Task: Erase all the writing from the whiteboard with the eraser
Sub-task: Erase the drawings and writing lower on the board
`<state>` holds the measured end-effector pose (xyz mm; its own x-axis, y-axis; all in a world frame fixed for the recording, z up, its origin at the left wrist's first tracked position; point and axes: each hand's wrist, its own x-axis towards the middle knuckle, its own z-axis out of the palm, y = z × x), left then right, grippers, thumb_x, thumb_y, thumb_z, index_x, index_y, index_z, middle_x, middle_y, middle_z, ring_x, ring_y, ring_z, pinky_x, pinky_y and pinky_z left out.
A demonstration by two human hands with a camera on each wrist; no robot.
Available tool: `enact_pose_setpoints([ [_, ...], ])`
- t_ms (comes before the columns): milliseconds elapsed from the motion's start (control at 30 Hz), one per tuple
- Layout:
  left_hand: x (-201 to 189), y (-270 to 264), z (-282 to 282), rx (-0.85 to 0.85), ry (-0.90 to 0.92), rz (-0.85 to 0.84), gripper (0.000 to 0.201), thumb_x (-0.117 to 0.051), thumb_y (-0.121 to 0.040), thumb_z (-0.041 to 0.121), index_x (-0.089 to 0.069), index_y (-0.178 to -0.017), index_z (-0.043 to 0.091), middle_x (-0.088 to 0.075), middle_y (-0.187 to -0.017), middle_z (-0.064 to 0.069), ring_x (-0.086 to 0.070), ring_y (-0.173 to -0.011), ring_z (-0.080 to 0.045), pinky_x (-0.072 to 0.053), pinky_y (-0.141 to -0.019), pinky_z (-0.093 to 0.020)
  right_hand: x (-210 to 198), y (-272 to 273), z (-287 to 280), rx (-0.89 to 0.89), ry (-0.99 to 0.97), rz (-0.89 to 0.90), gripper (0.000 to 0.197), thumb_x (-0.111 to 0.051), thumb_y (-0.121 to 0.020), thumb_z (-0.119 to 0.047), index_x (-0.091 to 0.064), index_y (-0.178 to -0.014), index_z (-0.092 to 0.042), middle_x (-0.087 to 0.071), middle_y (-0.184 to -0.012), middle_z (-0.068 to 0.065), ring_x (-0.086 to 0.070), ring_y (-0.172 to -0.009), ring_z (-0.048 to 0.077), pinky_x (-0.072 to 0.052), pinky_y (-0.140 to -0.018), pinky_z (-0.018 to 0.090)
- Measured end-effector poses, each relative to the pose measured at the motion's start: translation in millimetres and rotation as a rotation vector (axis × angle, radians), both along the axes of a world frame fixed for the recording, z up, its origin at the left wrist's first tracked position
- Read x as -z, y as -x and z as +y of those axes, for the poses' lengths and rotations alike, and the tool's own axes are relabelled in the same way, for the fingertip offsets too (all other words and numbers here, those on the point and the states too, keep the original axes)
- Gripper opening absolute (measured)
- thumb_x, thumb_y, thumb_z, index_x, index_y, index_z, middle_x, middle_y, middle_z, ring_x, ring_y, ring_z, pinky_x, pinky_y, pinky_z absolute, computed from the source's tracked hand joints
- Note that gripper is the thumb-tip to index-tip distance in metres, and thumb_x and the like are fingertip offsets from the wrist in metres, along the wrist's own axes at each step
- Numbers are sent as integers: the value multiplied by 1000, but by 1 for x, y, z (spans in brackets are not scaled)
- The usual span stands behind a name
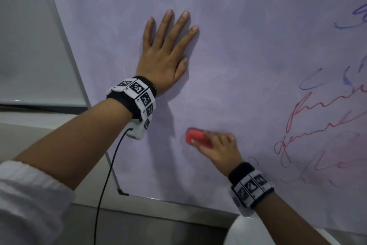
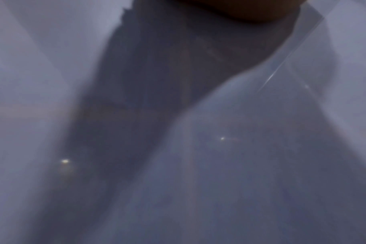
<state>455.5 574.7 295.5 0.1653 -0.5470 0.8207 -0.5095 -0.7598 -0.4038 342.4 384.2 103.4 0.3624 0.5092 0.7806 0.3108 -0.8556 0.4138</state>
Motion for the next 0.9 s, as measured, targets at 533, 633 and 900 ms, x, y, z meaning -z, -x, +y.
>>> enact_pose_setpoints([
  [533, 4, -6, 2, 10, 29, -25, 52, -28, -98, 32, -23, -147, 17, -21, -150, -11, 14, -144, -15, 7, -116, -45, -32, -7, 4, 103, -128, -50, 58, -67, -70, -11, -47, -119, -36, -45, -106, 5, -44, -83, 22, -31, -71, 36],
  [633, 5, -8, 3, 33, 33, -47, 54, -28, -98, 32, -22, -148, 16, -25, -150, -13, 14, -144, -14, 7, -116, -45, -44, -5, -22, 127, -376, -90, 60, -76, -69, -15, -49, -119, -36, -47, -105, 5, -49, -81, 23, -35, -67, 35],
  [900, 7, -11, 2, 32, 43, -69, 59, -27, -98, 32, -6, -151, 21, -19, -151, -12, 16, -144, -15, 10, -115, -44, 89, 49, -67, -20, 410, 465, 32, -75, -63, -26, -56, -87, -34, -62, -89, -6, -44, -83, 16, -33, -74, 29],
])
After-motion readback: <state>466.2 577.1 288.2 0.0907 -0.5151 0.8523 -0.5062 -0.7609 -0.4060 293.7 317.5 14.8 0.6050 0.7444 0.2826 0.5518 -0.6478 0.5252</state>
